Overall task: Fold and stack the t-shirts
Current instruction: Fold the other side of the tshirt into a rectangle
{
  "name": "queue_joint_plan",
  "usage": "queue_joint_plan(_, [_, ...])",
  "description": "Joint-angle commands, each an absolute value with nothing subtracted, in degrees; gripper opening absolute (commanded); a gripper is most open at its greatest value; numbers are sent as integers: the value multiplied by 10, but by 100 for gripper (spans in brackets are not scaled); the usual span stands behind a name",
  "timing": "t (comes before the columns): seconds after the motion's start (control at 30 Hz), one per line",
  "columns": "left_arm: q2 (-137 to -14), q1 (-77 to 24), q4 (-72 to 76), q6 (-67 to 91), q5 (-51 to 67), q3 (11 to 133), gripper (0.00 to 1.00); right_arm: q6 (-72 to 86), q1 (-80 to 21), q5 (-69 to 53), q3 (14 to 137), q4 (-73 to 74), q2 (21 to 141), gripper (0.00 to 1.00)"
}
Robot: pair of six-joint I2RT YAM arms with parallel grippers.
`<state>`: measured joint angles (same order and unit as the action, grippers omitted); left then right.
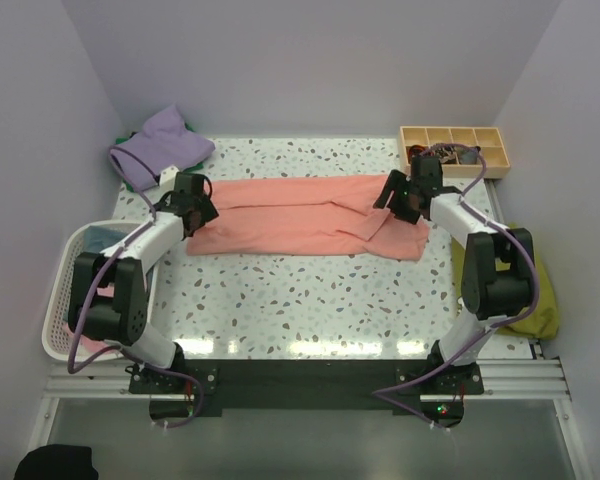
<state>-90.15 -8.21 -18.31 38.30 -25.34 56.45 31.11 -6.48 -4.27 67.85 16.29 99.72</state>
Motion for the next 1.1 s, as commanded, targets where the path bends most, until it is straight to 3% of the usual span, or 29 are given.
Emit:
queue_joint_plan(0.0, [-879, -96, -158, 377, -231, 554, 86, 349, -75, -112, 650, 127, 989, 67])
queue_joint_plan(0.87, [-865, -103, -152, 359, -202, 535, 87, 376, -141, -70, 633, 154, 1029, 58])
queue_joint_plan(1.07, [-865, -104, -155, 358, -205, 535, 87, 373, -146, -44, 610, 161, 987, 57])
